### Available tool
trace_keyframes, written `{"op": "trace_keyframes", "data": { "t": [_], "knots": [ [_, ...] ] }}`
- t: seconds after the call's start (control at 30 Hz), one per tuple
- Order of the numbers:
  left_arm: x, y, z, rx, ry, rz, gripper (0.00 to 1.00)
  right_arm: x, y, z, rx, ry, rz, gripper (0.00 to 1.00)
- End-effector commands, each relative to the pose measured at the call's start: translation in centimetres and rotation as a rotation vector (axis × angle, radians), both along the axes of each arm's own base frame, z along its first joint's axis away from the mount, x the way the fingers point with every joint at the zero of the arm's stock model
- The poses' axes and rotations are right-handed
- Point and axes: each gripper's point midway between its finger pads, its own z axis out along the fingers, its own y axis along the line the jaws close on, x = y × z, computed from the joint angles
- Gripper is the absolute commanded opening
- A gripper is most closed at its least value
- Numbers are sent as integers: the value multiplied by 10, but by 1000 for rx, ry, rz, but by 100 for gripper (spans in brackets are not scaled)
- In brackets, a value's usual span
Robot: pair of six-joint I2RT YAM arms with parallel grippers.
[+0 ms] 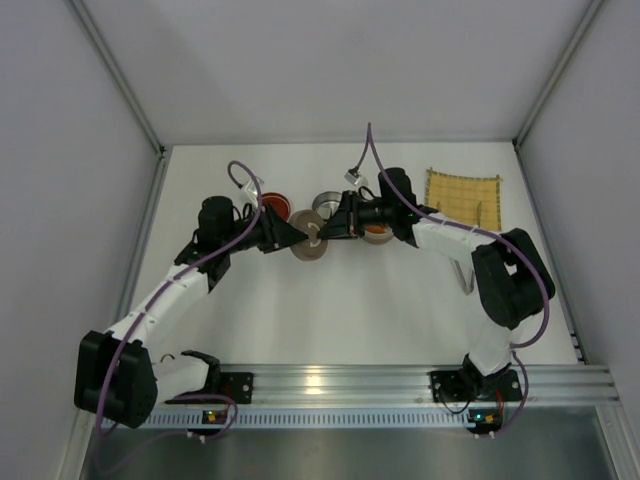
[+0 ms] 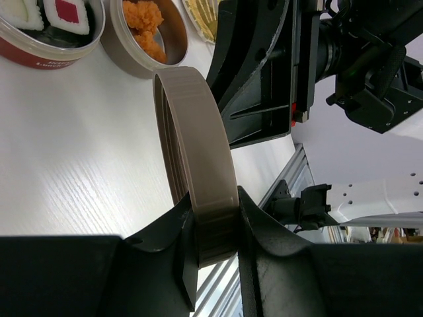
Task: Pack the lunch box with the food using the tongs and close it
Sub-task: Pick up the box lid from the center of the board.
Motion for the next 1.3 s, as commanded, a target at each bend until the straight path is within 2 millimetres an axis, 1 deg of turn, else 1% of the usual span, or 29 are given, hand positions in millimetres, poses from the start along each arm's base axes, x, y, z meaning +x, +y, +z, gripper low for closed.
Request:
{"op": "trace_keyframes", "data": {
  "t": [0.0, 0.2, 0.37, 0.5, 0.6, 0.63, 0.67, 0.77, 0.93, 0.97, 1.07, 1.1, 1.13, 1.17, 1.2, 1.23, 1.27],
  "knots": [
    [3, 0, -15, 41, 2, 17, 0, -37, 9, 102, 250, -240, 194, 19],
    [5, 4, -23, 69, 11, 33, 0, -43, 7, 114, 299, -250, 201, 15],
    [7, 8, -31, 103, 19, 58, 0, -51, 4, 129, 370, -277, 216, 12],
    [10, 12, -38, 132, 23, 76, 0, -53, 2, 132, 383, -284, 220, 8],
    [14, 13, -42, 142, 30, 87, 0, -53, 2, 132, 384, -285, 221, 3],
    [11, 14, -49, 157, 64, 87, 0, -53, 2, 132, 385, -286, 219, 2],
    [12, 14, -52, 160, 75, 89, 0, -54, 2, 132, 386, -287, 221, 0],
    [14, 10, -54, 148, 92, 78, 0, -55, 2, 130, 383, -288, 224, 0],
    [14, 5, -54, 128, 115, 54, 0, -54, 3, 121, 361, -283, 223, 0],
    [17, 3, -48, 109, 93, 54, 0, -53, 4, 119, 356, -280, 220, 0],
    [12, 0, -46, 81, 101, 34, 0, -50, 4, 111, 323, -276, 207, 0],
    [11, 0, -45, 76, 95, 32, 0, -48, 4, 114, 308, -293, 198, 4],
    [11, 0, -44, 75, 92, 34, 0, -45, 1, 94, 223, -278, 186, 11],
    [10, 1, -41, 70, 89, 37, 0, -42, -1, 89, 182, -296, 167, 20],
    [9, 2, -41, 71, 87, 41, 0, -34, -4, 98, 151, -351, 118, 24],
    [9, 2, -40, 74, 84, 46, 0, -29, -7, 95, 104, -437, 106, 29],
    [11, 5, -36, 77, 71, 68, 0, -29, -15, 80, 15, -389, 80, 35]
  ]
}}
